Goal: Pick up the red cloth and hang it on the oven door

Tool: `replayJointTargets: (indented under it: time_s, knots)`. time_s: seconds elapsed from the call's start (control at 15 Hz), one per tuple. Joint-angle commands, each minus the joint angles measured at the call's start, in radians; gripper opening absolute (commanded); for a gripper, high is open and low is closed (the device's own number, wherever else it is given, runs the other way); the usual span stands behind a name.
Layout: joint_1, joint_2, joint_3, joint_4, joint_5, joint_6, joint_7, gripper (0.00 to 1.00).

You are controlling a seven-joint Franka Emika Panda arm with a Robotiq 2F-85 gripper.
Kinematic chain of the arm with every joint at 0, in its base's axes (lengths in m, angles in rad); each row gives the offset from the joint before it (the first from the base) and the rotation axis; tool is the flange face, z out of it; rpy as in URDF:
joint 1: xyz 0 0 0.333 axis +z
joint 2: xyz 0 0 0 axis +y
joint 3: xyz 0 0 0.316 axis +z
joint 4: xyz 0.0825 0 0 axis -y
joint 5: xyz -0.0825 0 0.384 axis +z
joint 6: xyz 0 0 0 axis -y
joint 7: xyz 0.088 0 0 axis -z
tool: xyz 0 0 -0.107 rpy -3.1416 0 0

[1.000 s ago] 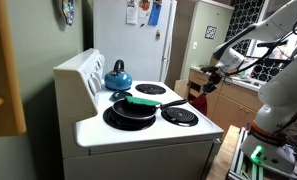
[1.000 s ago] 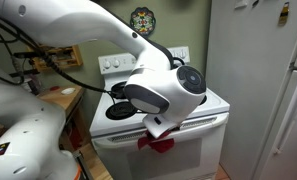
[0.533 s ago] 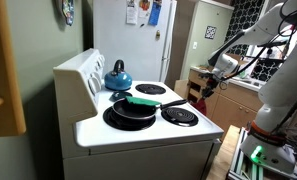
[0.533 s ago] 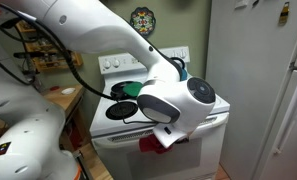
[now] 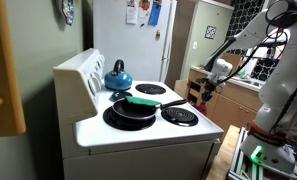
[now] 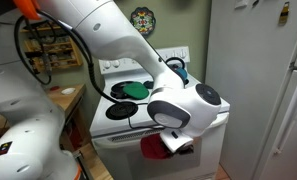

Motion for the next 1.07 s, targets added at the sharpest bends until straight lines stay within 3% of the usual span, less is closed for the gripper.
replayJointTargets:
  time_s: [0.0,0.53,0.67,1.0]
  knots:
    - [0.029,0.004,-0.028,0.004,-0.004,-0.001,0.005,0.04]
    - [0.042,0.023,-0.025,0.016,0.005,0.015,0.014,0.01]
    - [0.046,0.033,-0.027,0.018,-0.019,0.019,0.033,0.29]
    - [0.049,0.062,-0.034,0.024,-0.053,0.032,0.067,0.66]
